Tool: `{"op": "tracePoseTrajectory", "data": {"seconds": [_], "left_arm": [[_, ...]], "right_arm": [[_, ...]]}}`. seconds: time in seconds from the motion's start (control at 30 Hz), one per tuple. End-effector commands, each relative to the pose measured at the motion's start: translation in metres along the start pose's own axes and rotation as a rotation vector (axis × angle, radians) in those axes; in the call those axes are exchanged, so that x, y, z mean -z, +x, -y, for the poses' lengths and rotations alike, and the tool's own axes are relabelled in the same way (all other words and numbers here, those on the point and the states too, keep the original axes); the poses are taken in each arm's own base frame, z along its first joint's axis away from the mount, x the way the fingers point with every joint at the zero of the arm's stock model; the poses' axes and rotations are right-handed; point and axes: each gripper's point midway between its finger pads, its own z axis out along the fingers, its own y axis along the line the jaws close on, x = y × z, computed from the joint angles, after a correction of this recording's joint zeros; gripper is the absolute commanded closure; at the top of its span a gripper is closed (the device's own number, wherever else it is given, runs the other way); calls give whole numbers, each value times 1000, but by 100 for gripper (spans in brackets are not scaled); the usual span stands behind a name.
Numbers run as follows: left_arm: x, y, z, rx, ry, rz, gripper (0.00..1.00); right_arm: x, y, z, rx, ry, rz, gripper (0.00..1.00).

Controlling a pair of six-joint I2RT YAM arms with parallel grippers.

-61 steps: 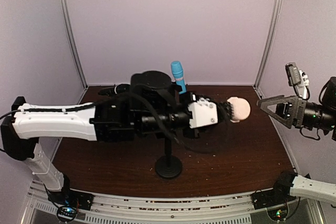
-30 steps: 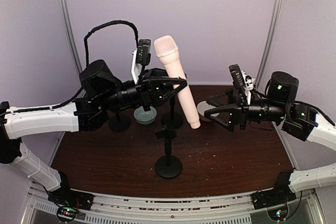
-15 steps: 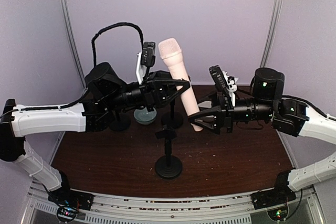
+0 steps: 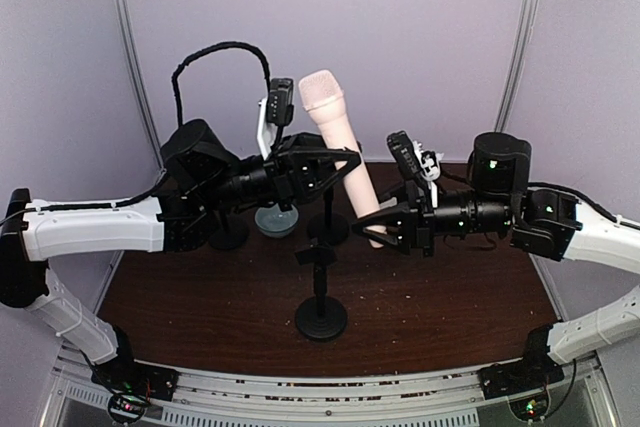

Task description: Attach the microphones to the stand

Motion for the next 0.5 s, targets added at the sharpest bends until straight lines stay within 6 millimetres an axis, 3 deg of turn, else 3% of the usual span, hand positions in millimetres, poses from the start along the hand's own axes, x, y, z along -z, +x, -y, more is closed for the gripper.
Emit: {"op": "tracePoseTrajectory", "data": {"seconds": [0.0,0.1,0.2,0.33,0.47], "left_arm": [[1,-9,2,-23,20,47,84],[1,-5,-5,-10,-8,36,73],[4,1,-17,-18,-79,6,51],[16,8,-31,-96,-206,-62,36],[36,21,-39,-178,-311,-167,31]], "right_arm": [[3,-15,-5,26,0,28,69],[2,-15,-7,30,-13,23,84],[5,-19,-9,34,-18,31,95],[11,-19,-9,40,-2,32,99],[21,-15,-5,38,26,33,100]]}}
